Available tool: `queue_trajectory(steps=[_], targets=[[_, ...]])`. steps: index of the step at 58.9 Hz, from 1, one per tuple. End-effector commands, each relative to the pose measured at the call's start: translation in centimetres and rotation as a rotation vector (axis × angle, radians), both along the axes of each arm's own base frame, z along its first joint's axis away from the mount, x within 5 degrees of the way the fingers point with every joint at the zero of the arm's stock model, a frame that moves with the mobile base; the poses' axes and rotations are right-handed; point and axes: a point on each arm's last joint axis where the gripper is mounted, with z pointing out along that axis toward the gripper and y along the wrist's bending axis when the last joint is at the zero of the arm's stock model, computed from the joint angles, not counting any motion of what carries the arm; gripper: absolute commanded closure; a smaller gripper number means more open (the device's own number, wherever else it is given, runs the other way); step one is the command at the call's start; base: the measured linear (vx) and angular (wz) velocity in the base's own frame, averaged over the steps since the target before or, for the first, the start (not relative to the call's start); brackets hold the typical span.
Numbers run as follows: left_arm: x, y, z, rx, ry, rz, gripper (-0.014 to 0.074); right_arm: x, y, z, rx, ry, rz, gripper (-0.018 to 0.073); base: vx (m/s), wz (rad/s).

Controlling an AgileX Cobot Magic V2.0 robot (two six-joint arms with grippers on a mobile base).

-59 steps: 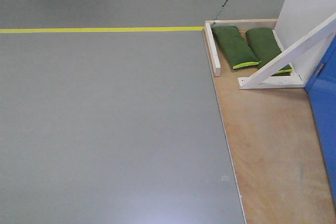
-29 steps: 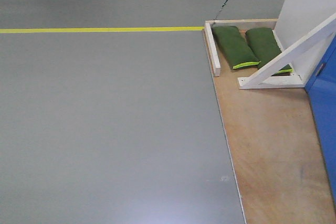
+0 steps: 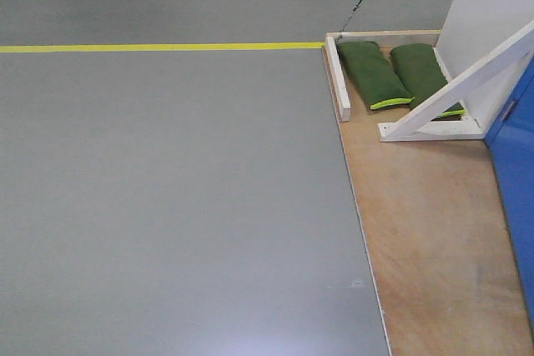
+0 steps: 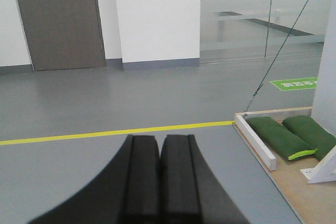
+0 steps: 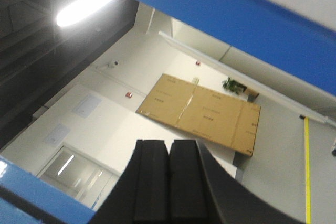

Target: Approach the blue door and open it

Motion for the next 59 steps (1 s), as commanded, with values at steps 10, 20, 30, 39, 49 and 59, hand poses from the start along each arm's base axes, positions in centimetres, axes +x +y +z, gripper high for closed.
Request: queue_trajectory(steps=[10, 20, 30, 39, 49, 59], targets=[[-0.3, 0.0, 1.8, -0.013, -0.124, -0.005, 0.0524, 1.2, 2.9, 2.6, -0.054, 0.004, 0.111, 0.0561, 0.00, 0.00], [-0.3, 0.0, 1.8, -0.013, -0.124, -0.005, 0.0524, 1.7, 4.4, 3.4, -0.065, 0.030, 0.179, 0.0561, 0.00, 0.00], [-0.3, 0.0, 1.8, -0.013, -0.124, -0.005, 0.0524, 1.8, 5.5, 4.1, -0.081, 0.042, 0.204, 0.0561, 0.00, 0.00], [-0.3, 0.0, 1.8, -0.013, -0.124, -0.005, 0.0524, 2.0, 6.7, 4.7, -0.093, 0.061, 0.240, 0.0561, 0.00, 0.00], [-0.3, 0.0, 1.8, -0.013, -0.124, -0.005, 0.0524, 1.9, 8.1, 5.8, -0.122, 0.067, 0.251, 0.0561, 0.00, 0.00], [-0.3, 0.0, 1.8, -0.013, -0.124, -0.005, 0.0524, 2.3, 9.9, 6.5, -0.135, 0.103, 0.315, 0.0561, 0.00, 0.00]])
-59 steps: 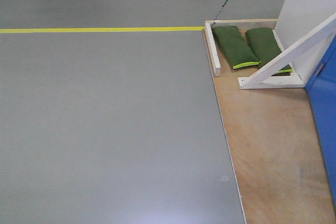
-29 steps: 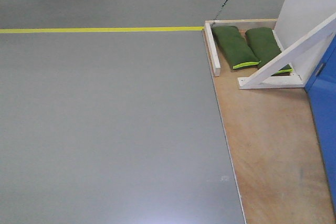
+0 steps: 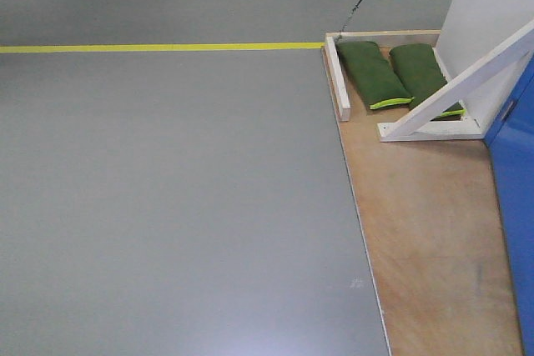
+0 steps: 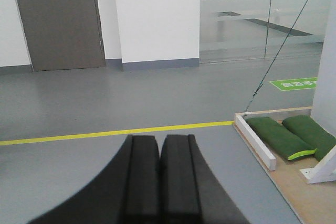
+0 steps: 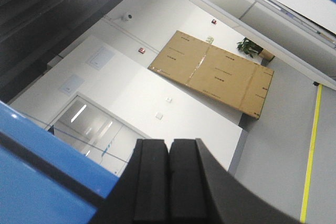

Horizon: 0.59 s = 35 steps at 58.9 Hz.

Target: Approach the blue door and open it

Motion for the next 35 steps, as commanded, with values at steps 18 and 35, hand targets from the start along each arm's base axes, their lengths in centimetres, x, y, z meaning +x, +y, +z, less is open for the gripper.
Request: queue_trajectory(steps=[18, 35], targets=[[-0.3, 0.0, 1.8, -0.013, -0.124, -0.005, 0.0524, 1.6, 8.9, 5.2, -0.123, 0.028, 0.280, 0.0561, 0.00, 0.00], [-0.3, 0.0, 1.8, -0.013, -0.124, -0.005, 0.0524, 2.2, 11.9, 5.2, -0.121, 0.132, 0.435, 0.0561, 0.00, 0.00]])
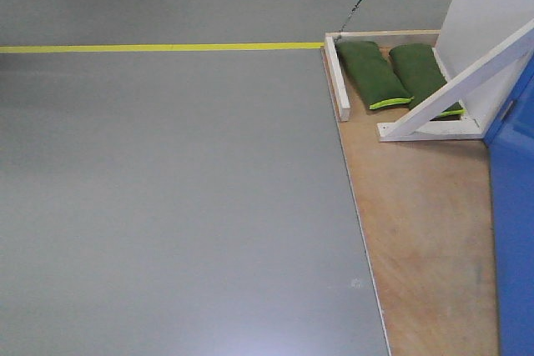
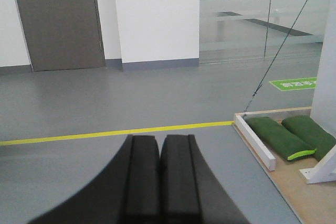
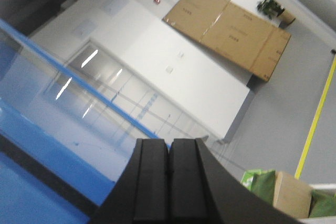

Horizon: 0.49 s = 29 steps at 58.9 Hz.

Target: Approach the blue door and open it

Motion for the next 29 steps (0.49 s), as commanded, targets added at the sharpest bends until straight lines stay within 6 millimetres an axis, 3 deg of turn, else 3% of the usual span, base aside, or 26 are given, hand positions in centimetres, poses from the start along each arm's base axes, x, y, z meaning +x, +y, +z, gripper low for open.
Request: queue_trajectory(steps=[1, 29], targets=[[-0.3, 0.0, 1.8, -0.013, -0.124, -0.005, 0.0524, 1.6, 6.6, 2.9, -0.073, 0.010, 0.275, 0.0561, 0.00, 0.00], [-0.3, 0.0, 1.8, -0.013, -0.124, -0.005, 0.0524, 2.5, 11.6, 3.6, -0.098, 0.083, 0.509, 0.0561, 0.00, 0.00]])
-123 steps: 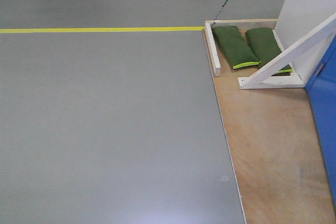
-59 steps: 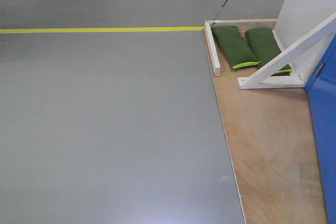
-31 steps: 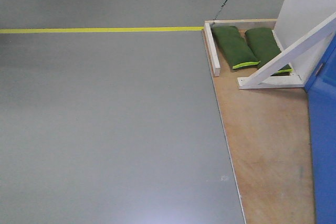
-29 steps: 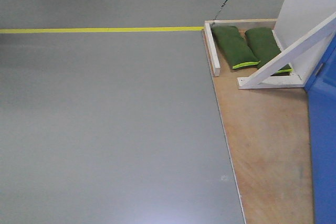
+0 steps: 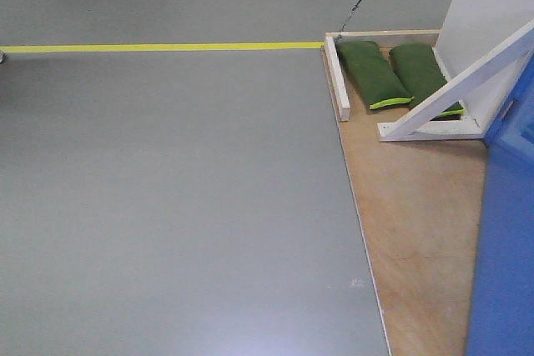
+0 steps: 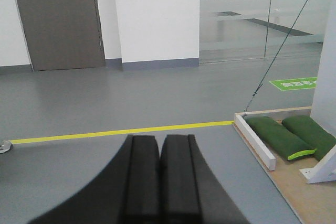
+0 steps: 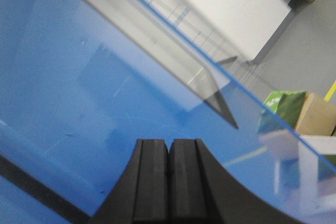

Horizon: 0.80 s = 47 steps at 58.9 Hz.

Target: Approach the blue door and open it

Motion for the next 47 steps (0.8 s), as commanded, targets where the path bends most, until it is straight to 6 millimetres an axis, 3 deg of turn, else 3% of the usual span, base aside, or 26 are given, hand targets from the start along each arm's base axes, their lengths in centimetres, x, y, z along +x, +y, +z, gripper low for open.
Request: queue_trajectory(steps=[1, 28, 47], targets=[[-0.3, 0.0, 1.8, -0.013, -0.124, -0.005, 0.0524, 1.0, 5.8, 2.6, -0.088, -0.054, 0.222, 0.0561, 0.00, 0.00], [-0.3, 0.0, 1.8, -0.013, -0.124, -0.005, 0.0524, 7.6, 13.1, 3.5, -0.110, -0.105, 0.600, 0.0561, 0.00, 0.00], [-0.3, 0.0, 1.8, -0.013, -0.124, -0.005, 0.0524, 12.0, 15.3, 1.4, -0.145, 0.059, 0.671, 0.0561, 0.00, -0.01]])
